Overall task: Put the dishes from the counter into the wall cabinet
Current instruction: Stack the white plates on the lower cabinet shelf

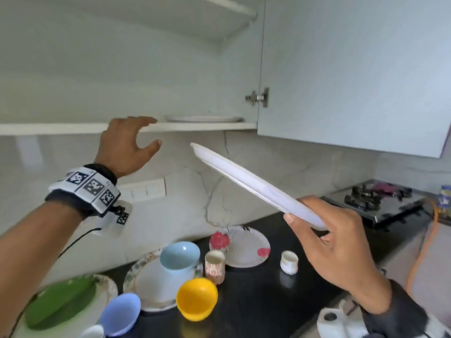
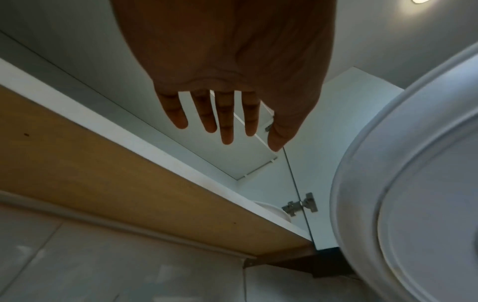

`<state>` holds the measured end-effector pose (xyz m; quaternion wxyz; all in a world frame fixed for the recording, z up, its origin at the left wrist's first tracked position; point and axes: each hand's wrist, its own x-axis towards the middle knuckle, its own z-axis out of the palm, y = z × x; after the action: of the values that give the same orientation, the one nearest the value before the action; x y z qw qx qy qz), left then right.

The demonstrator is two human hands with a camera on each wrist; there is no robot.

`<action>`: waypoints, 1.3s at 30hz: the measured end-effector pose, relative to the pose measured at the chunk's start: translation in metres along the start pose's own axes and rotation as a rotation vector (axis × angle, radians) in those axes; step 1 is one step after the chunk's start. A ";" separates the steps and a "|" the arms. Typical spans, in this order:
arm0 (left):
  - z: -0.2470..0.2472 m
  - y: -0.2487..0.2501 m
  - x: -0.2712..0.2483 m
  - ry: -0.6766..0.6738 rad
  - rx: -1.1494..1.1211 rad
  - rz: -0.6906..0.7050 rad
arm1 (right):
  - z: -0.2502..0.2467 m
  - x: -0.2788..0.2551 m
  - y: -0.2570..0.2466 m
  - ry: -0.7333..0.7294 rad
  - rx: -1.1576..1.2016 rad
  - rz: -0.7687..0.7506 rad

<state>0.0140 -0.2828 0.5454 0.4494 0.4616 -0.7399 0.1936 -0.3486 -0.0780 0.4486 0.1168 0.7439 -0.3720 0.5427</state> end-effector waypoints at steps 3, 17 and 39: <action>-0.010 0.000 0.018 -0.009 0.139 0.037 | -0.006 0.035 -0.001 0.057 -0.024 -0.090; 0.026 -0.042 0.049 -0.236 0.550 -0.221 | 0.034 0.257 0.073 -0.120 -0.273 -0.247; 0.039 -0.054 0.045 -0.030 0.508 -0.184 | 0.184 0.328 0.161 -0.552 -0.502 -0.145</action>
<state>0.0337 -0.3599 0.5558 0.3240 0.6276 -0.6292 0.3245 -0.2817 -0.4368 0.6347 0.2289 0.8347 -0.4575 0.2041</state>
